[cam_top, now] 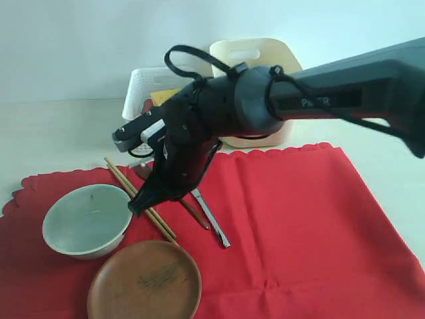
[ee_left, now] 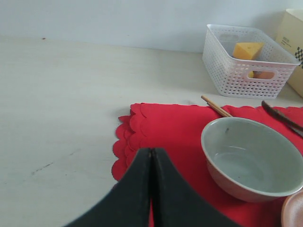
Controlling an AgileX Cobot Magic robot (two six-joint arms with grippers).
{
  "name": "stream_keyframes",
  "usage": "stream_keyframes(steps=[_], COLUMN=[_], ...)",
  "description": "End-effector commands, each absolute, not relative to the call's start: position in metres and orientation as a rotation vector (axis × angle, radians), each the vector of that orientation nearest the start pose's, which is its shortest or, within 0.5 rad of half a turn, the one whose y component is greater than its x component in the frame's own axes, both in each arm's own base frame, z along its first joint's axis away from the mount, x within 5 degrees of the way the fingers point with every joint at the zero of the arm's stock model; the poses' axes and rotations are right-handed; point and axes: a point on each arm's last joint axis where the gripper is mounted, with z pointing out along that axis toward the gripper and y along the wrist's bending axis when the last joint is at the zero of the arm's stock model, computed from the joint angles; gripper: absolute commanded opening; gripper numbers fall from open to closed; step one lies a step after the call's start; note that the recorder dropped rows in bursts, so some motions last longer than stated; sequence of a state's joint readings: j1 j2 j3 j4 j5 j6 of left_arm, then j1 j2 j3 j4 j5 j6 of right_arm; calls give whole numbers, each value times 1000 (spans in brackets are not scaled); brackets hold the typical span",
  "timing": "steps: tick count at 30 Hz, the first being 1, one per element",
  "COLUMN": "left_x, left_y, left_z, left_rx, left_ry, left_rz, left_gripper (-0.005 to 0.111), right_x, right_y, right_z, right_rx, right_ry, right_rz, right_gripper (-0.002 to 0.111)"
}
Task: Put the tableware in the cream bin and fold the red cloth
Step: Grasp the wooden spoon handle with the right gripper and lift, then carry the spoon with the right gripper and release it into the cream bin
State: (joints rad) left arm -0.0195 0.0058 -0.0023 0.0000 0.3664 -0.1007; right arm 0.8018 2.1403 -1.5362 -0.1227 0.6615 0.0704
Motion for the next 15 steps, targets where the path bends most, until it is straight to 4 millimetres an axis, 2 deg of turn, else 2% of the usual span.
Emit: stream_keyframes(steps=[1, 9, 15], left_x=[53, 53, 53], left_y=[-1, -1, -1], left_z=[181, 181, 181], left_rx=[-77, -77, -77], left_ry=[1841, 1841, 1841], left_rz=[-82, -82, -82], left_gripper=[1, 1, 1], right_x=[314, 310, 322], right_y=[315, 300, 264], right_z=[195, 253, 295], right_rx=[-1074, -1048, -911], right_ry=[2423, 2274, 2228], right_rz=[145, 119, 110], right_gripper=[0, 0, 0])
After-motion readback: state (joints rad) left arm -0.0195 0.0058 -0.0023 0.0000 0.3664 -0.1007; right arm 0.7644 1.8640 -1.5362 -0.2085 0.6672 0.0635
